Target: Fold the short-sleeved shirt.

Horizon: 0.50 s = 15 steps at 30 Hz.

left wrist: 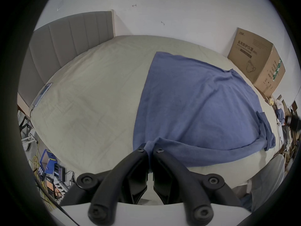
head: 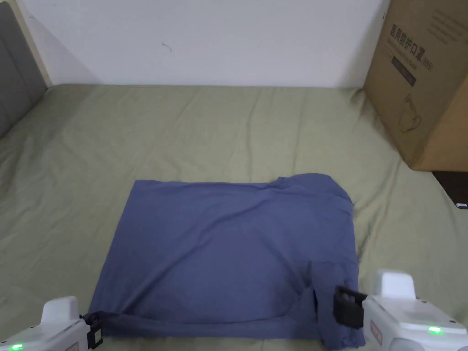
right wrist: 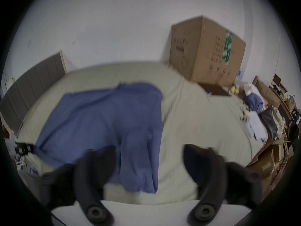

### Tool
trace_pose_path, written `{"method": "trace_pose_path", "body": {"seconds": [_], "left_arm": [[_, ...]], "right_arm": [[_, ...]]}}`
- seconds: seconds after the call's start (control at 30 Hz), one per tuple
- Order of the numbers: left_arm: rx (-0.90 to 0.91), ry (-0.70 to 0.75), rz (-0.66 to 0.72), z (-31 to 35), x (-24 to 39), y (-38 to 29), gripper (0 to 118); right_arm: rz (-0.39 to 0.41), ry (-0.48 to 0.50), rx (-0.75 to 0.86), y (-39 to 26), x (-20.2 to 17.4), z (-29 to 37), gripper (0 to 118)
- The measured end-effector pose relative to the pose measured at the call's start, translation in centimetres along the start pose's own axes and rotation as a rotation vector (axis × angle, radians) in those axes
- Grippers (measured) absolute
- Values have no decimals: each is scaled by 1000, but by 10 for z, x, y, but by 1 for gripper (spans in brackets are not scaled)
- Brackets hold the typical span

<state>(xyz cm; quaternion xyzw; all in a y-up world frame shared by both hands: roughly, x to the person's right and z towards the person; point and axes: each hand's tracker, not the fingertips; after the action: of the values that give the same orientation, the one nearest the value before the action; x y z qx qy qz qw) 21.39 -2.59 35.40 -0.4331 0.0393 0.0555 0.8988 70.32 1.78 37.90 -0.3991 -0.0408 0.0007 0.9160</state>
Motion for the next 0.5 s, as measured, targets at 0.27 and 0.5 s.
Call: {"method": "trace_pose_path", "body": {"seconds": [0.27, 0.5], "left_arm": [[11, -5, -12, -3, -4, 4, 3], [12, -7, 19, -6, -7, 10, 3]], "right_arm": [[75, 25, -91, -34, -9, -41, 73], [99, 58, -101, -34, -5, -42, 5]]}}
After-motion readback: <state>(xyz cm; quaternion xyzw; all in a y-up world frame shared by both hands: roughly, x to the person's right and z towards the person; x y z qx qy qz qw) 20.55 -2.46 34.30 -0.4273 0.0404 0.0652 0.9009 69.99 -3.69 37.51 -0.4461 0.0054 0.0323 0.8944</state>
